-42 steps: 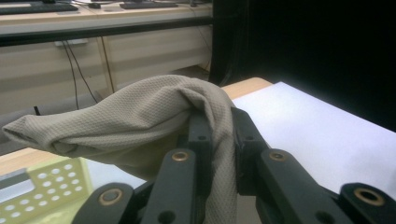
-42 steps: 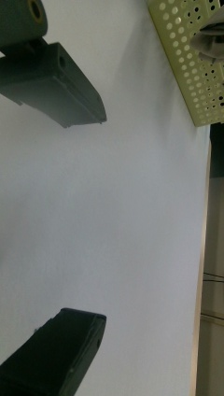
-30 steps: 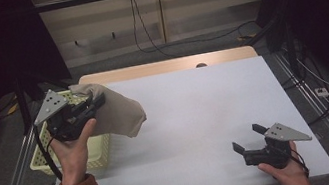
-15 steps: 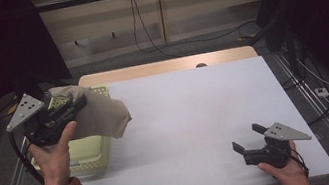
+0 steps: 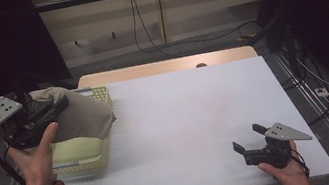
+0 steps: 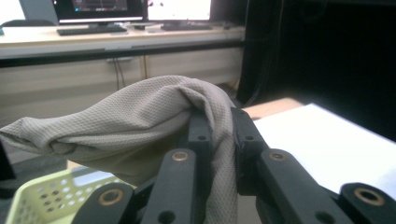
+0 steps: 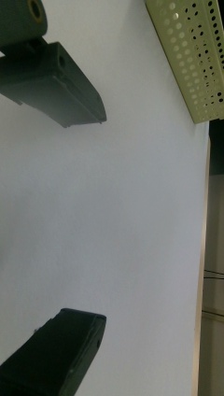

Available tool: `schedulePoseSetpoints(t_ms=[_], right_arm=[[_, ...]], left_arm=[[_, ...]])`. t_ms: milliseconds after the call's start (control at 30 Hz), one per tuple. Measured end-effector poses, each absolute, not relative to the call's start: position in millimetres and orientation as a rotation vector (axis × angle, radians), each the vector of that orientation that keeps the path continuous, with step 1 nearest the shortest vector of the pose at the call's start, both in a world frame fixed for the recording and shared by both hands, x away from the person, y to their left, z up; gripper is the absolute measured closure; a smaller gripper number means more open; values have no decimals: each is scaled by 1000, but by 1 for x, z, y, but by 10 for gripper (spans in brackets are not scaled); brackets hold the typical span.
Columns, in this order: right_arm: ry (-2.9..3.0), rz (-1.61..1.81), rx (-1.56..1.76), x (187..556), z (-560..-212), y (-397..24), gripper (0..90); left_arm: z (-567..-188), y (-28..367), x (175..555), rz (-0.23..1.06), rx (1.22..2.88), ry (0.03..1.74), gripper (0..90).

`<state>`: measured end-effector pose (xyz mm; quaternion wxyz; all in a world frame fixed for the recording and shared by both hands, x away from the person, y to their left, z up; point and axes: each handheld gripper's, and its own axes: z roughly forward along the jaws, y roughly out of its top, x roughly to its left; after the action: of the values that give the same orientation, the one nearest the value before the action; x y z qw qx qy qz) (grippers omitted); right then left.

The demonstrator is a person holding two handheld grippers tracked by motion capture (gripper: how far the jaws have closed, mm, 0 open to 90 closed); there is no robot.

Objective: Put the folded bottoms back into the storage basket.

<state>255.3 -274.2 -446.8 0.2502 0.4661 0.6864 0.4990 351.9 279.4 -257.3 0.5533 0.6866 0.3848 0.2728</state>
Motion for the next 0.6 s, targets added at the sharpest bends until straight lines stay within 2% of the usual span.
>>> schedulePoseSetpoints(t_ms=[600], right_arm=[[1886, 1337, 1251, 255, -447, -273, 38]], left_arm=[[-282, 315, 359, 625, 1691, 1007, 811]])
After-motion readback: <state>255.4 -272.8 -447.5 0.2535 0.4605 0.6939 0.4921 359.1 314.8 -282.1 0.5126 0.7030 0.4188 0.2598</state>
